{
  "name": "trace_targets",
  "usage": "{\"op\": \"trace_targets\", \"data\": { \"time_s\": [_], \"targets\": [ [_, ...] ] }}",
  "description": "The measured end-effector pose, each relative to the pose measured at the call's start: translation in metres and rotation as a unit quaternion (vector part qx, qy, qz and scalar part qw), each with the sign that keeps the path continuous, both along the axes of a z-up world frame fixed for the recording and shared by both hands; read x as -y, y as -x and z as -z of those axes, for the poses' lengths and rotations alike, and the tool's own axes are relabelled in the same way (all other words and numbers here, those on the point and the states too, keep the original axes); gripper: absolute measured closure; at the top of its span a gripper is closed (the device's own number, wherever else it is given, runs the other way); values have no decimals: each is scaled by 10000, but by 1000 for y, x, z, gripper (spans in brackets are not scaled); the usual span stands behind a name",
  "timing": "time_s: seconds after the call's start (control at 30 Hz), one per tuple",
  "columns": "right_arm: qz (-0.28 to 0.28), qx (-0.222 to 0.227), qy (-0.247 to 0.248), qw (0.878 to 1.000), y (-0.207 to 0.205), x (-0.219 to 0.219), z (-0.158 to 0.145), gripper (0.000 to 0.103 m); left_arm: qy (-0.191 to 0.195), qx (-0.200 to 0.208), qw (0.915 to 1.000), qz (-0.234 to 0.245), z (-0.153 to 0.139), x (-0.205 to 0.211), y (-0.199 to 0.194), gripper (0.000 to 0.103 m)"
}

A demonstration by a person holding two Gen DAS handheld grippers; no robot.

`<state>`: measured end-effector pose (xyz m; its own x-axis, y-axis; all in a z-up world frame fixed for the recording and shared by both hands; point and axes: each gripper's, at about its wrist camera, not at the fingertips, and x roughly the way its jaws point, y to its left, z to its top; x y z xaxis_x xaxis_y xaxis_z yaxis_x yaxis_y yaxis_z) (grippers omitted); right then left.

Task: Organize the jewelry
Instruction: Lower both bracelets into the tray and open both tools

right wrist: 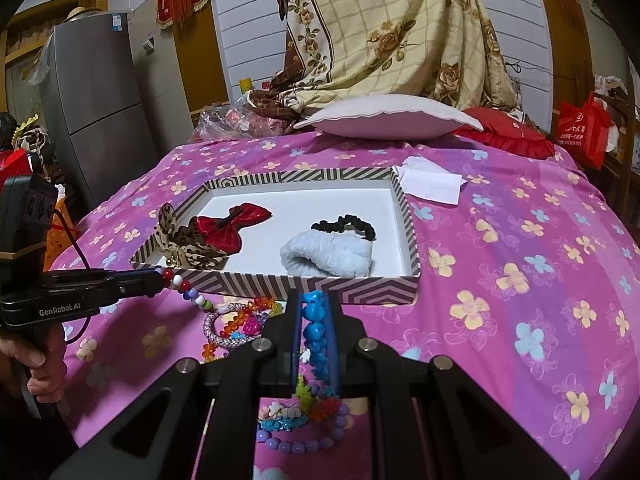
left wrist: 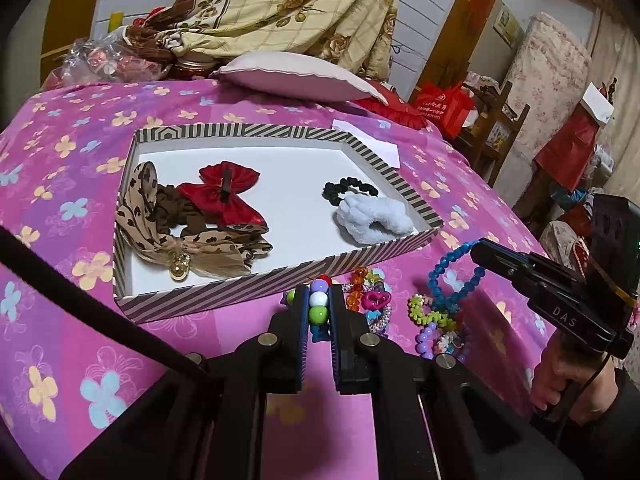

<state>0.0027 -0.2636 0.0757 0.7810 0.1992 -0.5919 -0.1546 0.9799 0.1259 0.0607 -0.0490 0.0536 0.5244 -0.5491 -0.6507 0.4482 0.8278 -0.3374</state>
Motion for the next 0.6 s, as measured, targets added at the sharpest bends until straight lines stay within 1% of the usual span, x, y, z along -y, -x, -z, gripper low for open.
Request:
{"op": "trace_targets", "data": {
  "time_s": [0.13,0.23,0.33,0.43,0.47,0.6],
  "targets": [
    [25,36,-24,10000,1,0,-3,92,75,73,9999,40,-4,0,3,99],
    [31,91,-98,9999,2,2,-5,92,258,178,9994,118,-12,0,7,99],
    [35,204,-248,9995,2,3,-11,92,441,371,9983,103,-26,0,9,99],
    [36,346,-316,9989,-1,3,-18,92,607,480,9970,-26,-43,0,3,99],
    [-1,401,-339,9986,-3,2,-22,92,614,490,9969,-85,-47,2,-3,99],
    [-14,508,-431,9978,-21,1,-37,92,413,451,9978,-249,-56,17,-34,99]
  ]
}}
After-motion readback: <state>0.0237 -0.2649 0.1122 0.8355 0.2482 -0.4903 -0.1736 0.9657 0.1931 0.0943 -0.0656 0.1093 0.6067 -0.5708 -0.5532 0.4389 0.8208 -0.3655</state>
